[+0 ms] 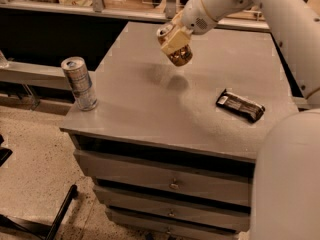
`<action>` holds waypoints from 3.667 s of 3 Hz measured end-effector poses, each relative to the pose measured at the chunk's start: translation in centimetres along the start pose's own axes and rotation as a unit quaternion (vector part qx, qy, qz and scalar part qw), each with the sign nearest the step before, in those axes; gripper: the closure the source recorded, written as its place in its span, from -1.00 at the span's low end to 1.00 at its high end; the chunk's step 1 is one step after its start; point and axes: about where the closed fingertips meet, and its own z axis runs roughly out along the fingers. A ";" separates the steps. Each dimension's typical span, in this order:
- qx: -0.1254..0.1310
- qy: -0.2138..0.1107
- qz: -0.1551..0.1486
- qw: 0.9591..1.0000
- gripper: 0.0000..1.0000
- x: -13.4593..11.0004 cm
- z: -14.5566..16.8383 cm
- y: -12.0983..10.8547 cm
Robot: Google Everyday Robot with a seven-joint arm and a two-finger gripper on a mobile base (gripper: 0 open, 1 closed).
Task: Knock orange can over
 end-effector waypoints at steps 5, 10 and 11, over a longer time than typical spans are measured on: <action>-0.045 0.411 -0.149 0.898 -0.25 5.7 3.9 3.8; -0.002 0.242 -0.033 0.970 -1.00 12.8 -1.9 6.2; 0.015 0.224 0.007 0.975 -1.00 15.2 -4.9 6.8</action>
Offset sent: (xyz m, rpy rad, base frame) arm -0.0182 0.0255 -0.0432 -0.6921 -0.0851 0.1093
